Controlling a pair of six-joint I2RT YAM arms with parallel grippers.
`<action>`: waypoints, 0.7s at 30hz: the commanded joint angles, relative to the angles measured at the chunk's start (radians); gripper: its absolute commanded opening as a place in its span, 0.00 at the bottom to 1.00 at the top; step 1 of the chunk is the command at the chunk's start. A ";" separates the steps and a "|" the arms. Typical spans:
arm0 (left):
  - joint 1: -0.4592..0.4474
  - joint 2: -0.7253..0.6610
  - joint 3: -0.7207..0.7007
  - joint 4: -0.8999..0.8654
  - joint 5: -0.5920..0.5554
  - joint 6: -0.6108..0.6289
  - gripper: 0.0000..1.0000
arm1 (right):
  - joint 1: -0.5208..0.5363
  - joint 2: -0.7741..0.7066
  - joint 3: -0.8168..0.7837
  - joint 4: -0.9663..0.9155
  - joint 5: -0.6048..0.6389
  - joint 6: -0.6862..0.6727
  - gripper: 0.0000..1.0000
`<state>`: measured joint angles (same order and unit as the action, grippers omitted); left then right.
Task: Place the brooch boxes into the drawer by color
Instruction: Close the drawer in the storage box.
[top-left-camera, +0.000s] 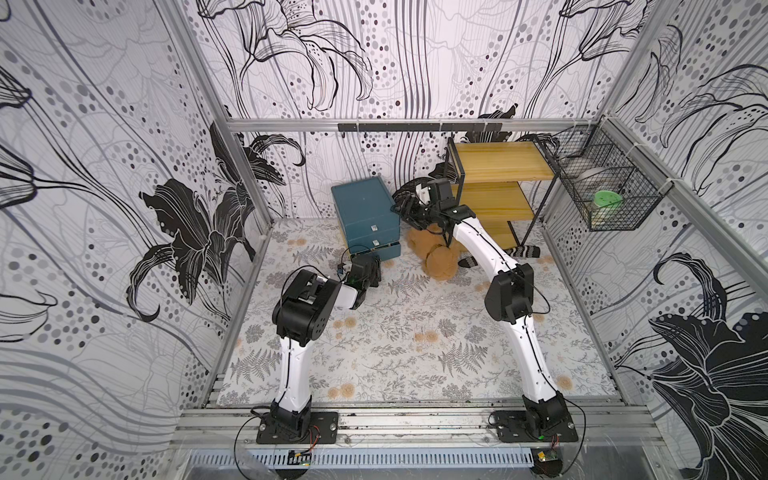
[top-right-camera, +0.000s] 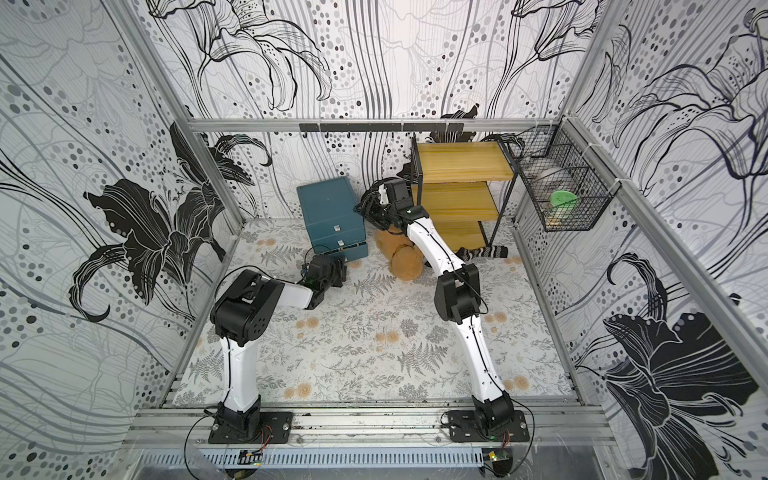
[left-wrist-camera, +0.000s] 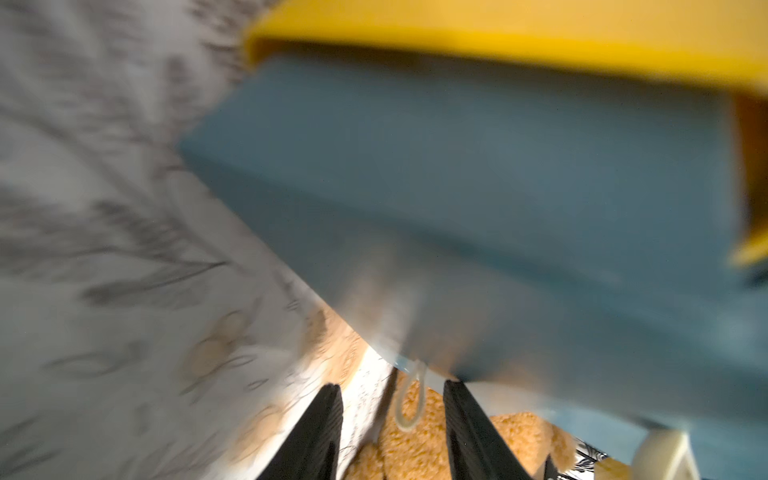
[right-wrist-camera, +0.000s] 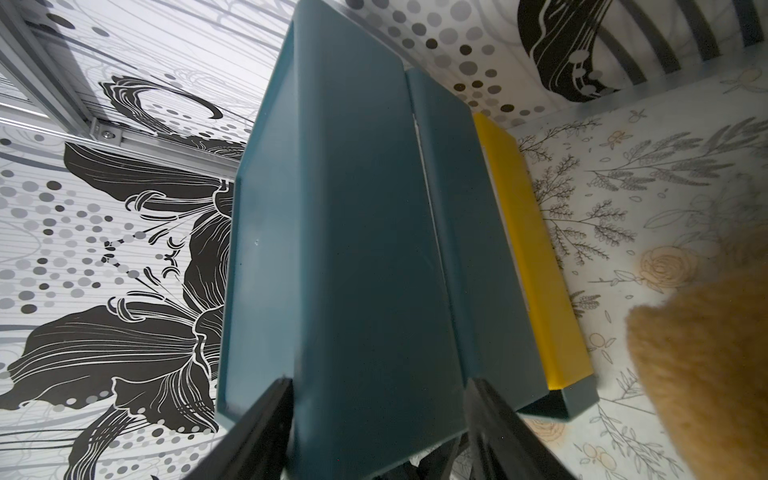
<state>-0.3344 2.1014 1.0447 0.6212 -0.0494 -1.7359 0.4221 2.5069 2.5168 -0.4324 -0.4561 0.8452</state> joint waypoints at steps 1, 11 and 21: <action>0.019 0.023 0.045 0.019 0.008 -0.010 0.45 | 0.010 0.024 -0.048 -0.148 0.043 -0.032 0.70; 0.047 0.033 0.071 0.013 0.030 -0.001 0.47 | 0.019 0.005 -0.078 -0.143 0.059 -0.033 0.69; 0.015 -0.105 -0.047 0.066 0.038 0.031 0.47 | 0.020 -0.068 -0.075 -0.111 0.100 -0.059 0.70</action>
<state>-0.3107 2.0800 1.0351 0.6270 -0.0002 -1.7382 0.4335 2.4722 2.4756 -0.4252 -0.3950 0.8368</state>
